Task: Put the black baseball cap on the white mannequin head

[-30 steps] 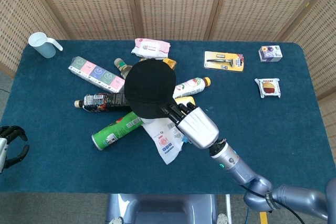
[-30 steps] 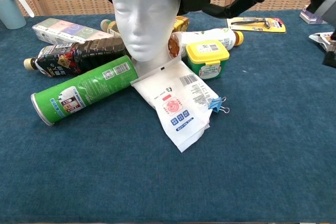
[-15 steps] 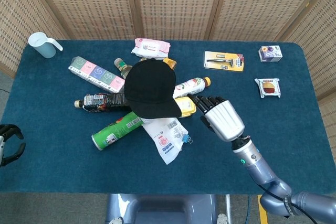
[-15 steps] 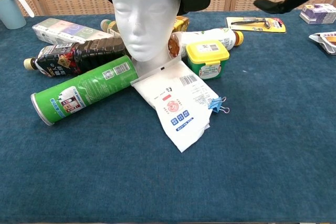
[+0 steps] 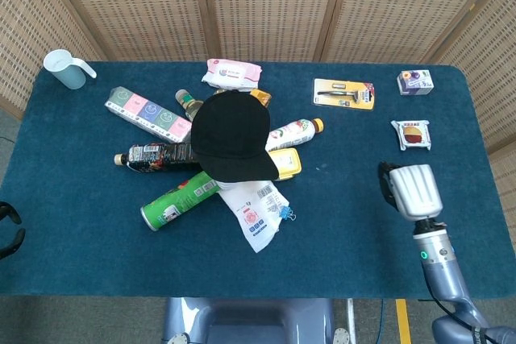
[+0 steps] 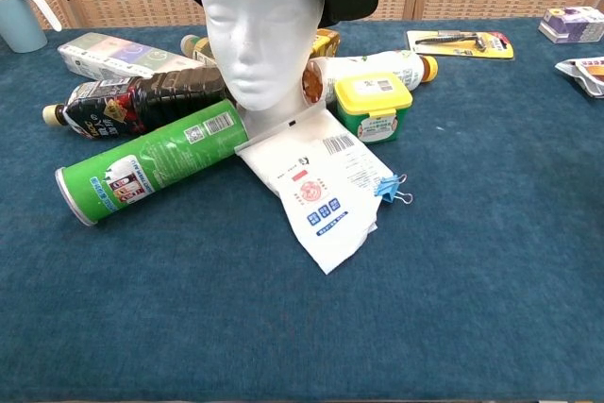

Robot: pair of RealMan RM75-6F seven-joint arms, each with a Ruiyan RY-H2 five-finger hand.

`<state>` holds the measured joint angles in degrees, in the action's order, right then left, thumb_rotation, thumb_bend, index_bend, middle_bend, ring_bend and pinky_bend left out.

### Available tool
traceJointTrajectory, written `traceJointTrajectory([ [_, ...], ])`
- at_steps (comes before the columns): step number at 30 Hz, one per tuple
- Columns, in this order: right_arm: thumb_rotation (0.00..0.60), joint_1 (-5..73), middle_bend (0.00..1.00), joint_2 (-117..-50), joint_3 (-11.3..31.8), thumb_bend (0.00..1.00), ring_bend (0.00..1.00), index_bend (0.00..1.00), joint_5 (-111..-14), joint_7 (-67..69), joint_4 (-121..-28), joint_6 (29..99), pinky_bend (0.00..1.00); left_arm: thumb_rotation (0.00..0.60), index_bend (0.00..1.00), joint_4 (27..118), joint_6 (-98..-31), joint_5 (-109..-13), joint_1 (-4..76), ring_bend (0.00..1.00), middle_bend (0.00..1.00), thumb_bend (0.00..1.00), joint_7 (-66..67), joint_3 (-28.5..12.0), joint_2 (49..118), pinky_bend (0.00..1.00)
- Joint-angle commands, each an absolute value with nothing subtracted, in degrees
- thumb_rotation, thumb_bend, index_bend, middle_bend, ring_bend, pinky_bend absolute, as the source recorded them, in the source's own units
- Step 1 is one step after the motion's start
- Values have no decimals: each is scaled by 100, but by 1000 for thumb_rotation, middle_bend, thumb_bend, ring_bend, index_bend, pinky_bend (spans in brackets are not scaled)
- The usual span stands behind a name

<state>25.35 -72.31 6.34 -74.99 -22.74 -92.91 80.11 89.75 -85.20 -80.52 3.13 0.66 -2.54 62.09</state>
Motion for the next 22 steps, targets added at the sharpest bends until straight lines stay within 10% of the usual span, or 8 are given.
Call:
traceJointTrajectory([
  [1,600,2254,757,-7140,599,556,881,696,-7239,-2286,-9397,8150,912,600,558,8825,-8692,-8188,248,313,402,333,-50,-250,6338,353],
  [22,600,1185,799,-6999,412,581,916,737,-7408,-1877,-9475,8904,936,600,600,8798,-9110,-8983,151,358,441,350,-327,-43,6478,403],
])
